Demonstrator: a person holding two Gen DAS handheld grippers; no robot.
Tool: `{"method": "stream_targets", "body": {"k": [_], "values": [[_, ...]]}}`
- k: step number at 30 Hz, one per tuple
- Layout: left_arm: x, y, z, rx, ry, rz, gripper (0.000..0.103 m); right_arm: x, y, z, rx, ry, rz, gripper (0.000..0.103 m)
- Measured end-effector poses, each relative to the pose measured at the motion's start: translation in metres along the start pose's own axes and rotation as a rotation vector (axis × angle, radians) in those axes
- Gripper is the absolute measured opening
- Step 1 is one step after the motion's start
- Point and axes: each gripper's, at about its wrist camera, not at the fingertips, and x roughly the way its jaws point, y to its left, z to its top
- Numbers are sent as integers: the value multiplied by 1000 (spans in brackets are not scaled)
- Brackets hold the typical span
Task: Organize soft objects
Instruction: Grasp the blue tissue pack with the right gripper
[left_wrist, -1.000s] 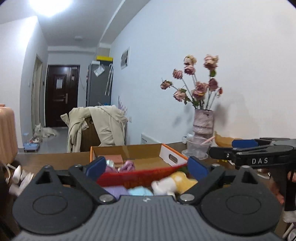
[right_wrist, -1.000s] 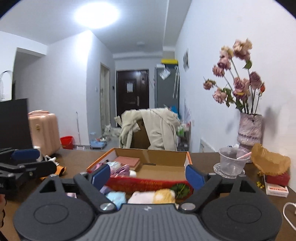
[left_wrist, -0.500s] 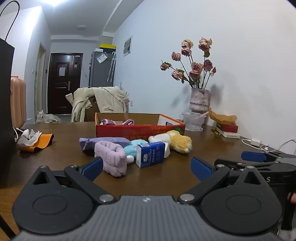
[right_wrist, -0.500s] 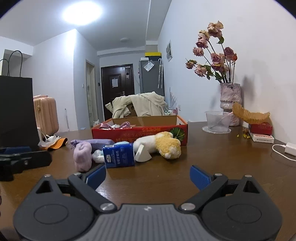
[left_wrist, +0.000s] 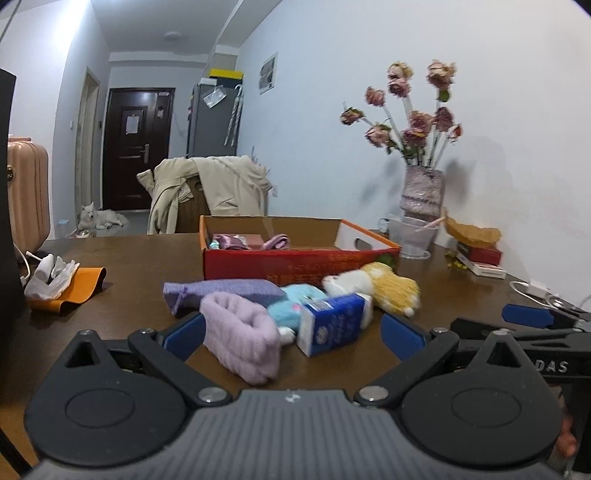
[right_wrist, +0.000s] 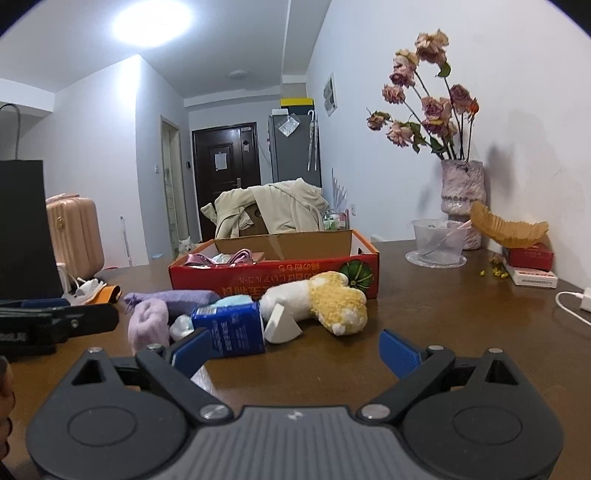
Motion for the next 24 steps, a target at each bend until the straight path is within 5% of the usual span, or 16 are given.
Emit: {"method": "stream_targets", "body": {"k": [10,14,19,24], "values": [[56,37,16,-56,100,20,95,77,4,30,64,96,70,88],[70,47,6,-97,142,-5,80,104,13,29,81,159,86,75],[86,50,0,-137,168,-45,76,119,27,19,86,186,163,70],[91,51,2,-149,174,-3,71,132,23,29,121,165,161,69]]}}
